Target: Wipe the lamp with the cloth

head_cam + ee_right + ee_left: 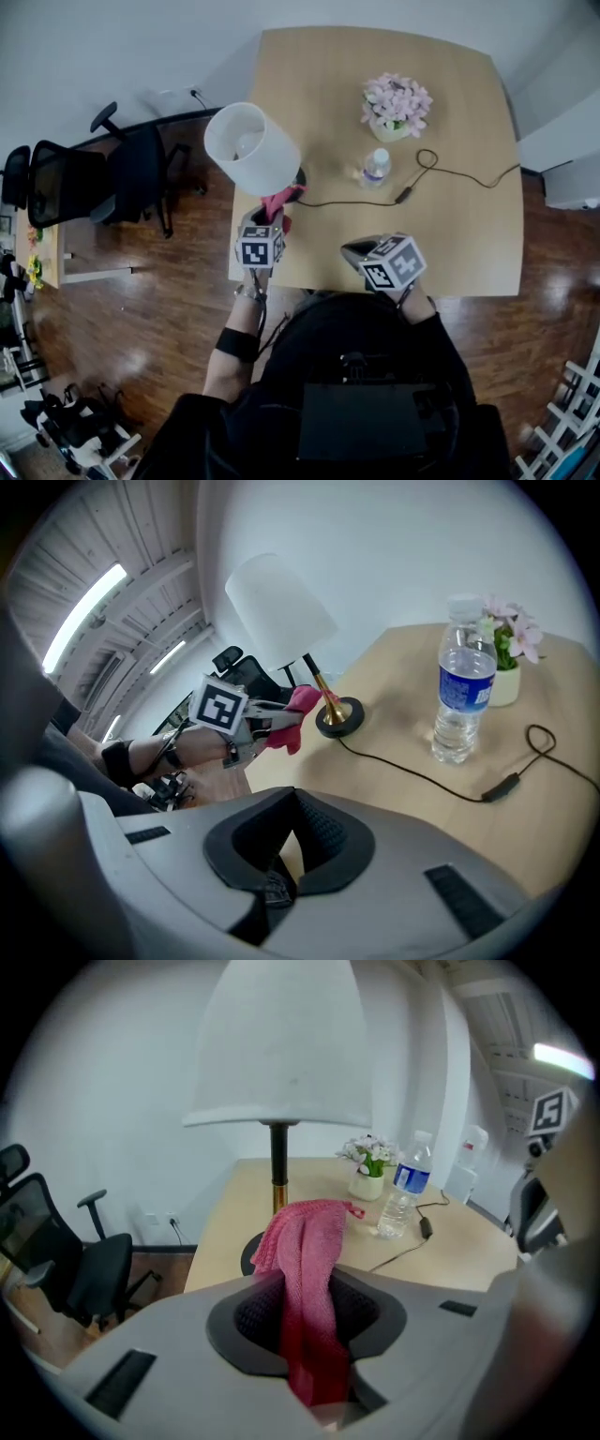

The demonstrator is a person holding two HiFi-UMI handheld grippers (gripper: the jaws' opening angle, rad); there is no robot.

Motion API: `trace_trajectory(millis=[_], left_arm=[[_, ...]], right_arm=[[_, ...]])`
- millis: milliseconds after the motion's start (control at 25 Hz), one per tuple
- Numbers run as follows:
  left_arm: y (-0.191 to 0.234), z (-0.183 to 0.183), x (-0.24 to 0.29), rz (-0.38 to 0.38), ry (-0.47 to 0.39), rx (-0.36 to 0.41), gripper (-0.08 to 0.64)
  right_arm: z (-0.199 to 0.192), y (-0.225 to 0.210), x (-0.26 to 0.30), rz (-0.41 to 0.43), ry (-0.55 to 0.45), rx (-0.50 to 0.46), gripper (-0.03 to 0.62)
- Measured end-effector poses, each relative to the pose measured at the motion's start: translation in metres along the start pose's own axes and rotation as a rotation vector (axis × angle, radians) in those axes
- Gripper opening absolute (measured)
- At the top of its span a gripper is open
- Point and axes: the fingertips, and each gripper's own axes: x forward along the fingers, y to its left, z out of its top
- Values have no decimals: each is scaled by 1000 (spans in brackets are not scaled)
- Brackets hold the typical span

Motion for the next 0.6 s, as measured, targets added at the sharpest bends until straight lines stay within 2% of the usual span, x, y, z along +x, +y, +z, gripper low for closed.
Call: trace_trajectory(millis=[120, 200, 320, 600], left_arm=[[14, 14, 20, 102, -63, 40, 114], [19, 26, 27, 140, -111, 34, 114], [18, 39, 34, 142, -156, 22, 115], [20, 39, 47, 117, -170, 3, 115]], right_arm=[[-7, 2, -6, 5, 9, 19, 3], [-10, 1, -8, 1, 15, 30, 3], [-13, 1, -8, -9, 26, 34, 5], [-19, 5, 5, -29, 52, 50, 5]])
